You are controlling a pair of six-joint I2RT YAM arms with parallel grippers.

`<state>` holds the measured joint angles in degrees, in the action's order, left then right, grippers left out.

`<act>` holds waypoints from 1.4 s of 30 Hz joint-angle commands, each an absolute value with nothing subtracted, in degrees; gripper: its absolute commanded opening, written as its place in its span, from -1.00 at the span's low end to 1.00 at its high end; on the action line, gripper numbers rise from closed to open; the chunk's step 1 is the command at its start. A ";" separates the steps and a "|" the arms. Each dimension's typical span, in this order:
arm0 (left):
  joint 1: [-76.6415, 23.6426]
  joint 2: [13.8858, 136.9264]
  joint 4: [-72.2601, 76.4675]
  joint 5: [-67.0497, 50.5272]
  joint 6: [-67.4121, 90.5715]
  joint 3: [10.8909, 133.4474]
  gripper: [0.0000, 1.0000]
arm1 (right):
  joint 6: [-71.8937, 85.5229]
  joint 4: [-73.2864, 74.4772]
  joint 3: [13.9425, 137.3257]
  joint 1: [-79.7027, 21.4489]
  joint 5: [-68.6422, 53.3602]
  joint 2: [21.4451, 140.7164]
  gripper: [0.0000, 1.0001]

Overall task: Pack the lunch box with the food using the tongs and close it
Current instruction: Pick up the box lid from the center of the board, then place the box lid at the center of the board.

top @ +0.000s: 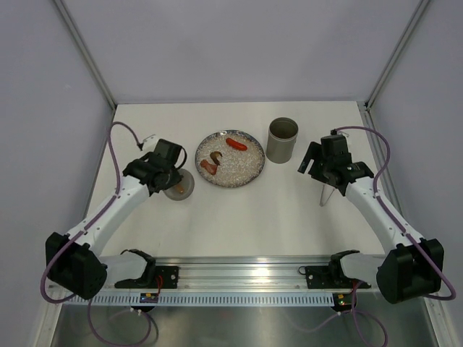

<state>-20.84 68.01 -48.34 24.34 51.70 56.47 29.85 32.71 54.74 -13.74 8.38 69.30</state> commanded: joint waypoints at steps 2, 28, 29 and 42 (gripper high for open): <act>-31.25 73.98 -44.84 17.25 43.16 64.86 -1.00 | 30.58 34.88 54.15 -14.06 10.72 64.35 0.72; -57.74 117.07 -41.22 4.05 37.35 97.37 -0.49 | 33.84 46.05 52.21 -13.97 17.05 47.90 0.72; -57.74 117.59 -41.13 3.52 37.35 97.64 -0.39 | 33.66 46.14 52.38 -13.97 17.22 47.99 0.72; -55.21 102.50 -38.33 -1.76 34.36 89.16 -0.03 | 29.80 46.32 56.78 -13.97 13.81 52.20 0.69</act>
